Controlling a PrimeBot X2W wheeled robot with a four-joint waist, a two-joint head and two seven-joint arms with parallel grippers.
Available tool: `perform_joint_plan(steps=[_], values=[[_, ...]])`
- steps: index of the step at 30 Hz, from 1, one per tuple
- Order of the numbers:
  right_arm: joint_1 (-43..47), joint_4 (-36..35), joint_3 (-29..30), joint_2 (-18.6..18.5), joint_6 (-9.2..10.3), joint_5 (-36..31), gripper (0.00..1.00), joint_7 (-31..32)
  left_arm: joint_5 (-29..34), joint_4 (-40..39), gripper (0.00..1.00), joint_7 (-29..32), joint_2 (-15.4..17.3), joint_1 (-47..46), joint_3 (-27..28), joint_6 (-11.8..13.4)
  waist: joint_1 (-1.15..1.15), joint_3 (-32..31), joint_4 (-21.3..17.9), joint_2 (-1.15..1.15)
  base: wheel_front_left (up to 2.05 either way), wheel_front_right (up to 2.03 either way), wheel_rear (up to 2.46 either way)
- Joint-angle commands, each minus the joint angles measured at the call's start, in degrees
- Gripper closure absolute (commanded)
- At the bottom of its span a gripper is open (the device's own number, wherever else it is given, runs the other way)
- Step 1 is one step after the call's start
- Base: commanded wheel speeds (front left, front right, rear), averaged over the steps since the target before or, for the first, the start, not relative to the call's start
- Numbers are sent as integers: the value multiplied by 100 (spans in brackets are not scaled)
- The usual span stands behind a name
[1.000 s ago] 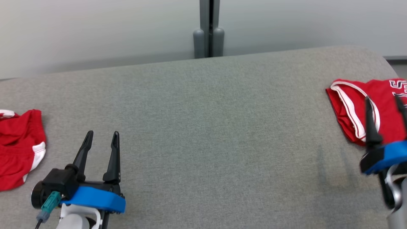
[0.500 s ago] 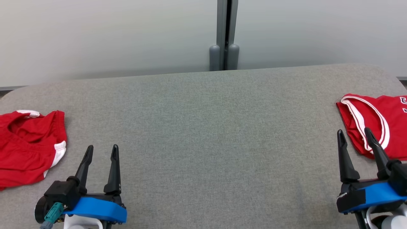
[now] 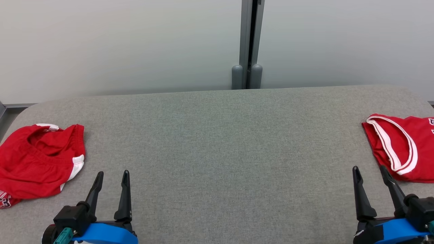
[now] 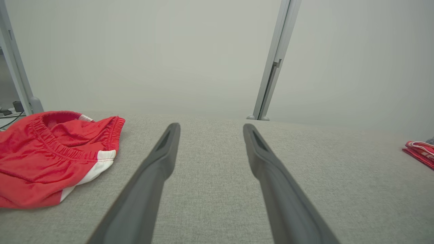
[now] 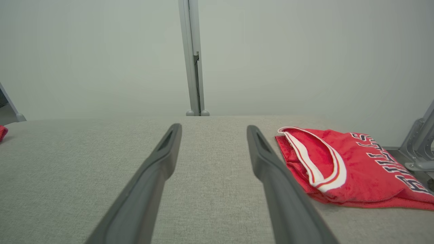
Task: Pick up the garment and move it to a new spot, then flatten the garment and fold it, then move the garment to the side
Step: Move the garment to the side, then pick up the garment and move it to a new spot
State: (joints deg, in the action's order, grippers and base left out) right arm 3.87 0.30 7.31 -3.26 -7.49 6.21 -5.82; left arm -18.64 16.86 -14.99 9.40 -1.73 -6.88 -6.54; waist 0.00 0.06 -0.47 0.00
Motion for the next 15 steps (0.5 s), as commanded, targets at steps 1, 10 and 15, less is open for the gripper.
perform_joint_plan(steps=[1, 10, 15], values=[[46, 14, -60, 22, 0, 26, 0, -8, 35, 31, 0, -25, 11, 34, 31, -16, 0, -5, 9, 0, 0, 0, 0], [6, 111, -111, 36, 0, 63, 0, -50, 72, 81, 0, -26, -15, -19, 57, -51, 0, -1, 48, 0, 0, 0, 0], [-63, 220, -111, 38, 0, 86, 0, -109, 92, 53, 0, -26, -18, -46, 118, -56, 0, 30, 39, 0, 0, 0, 0]])
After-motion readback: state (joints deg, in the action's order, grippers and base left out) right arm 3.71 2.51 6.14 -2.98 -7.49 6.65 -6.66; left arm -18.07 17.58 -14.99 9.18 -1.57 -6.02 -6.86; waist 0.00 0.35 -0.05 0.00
